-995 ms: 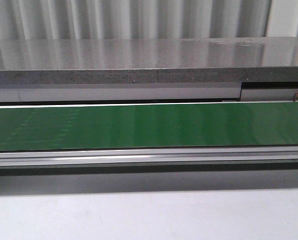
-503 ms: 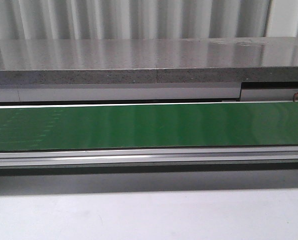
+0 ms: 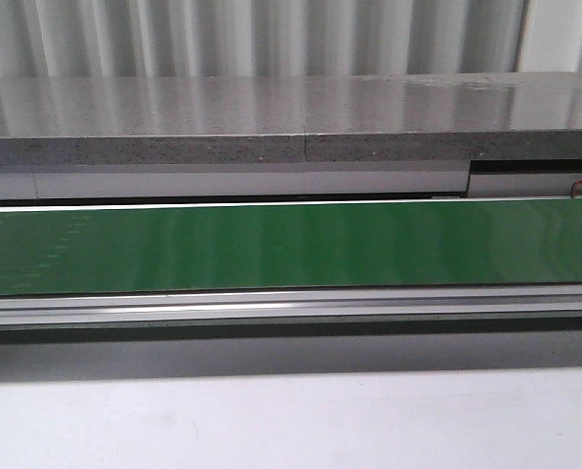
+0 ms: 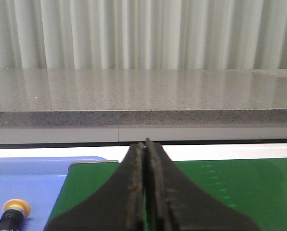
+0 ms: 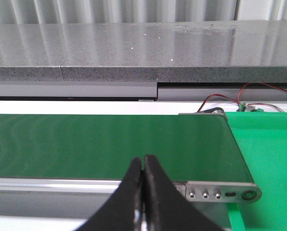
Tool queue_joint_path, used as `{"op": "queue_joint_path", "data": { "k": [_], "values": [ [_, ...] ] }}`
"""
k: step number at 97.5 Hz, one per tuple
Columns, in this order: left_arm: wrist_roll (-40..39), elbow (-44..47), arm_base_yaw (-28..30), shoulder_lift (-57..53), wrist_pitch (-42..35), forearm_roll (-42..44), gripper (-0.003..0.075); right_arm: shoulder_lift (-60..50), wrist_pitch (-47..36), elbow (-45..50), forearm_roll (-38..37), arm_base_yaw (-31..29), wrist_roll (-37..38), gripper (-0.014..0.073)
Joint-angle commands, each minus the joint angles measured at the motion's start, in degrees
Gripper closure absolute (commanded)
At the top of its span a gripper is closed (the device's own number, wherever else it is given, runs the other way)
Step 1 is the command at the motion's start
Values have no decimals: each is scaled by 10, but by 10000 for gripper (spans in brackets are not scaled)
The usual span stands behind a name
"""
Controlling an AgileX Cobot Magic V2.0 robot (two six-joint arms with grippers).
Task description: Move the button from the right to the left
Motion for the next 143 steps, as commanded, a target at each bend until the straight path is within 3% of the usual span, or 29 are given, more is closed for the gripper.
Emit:
{"op": "queue_joint_path", "data": {
  "k": [1,27,143],
  "values": [
    [-6,13,3,-21,-43,-4,740,-9,-69,-2,-9,0,1,662],
    [-6,13,3,-21,-43,-4,740,-9,-130,32,-9,0,1,662],
    [-6,13,3,-21,-43,-4,740,-9,-123,31,-9,0,1,662]
  ]
}}
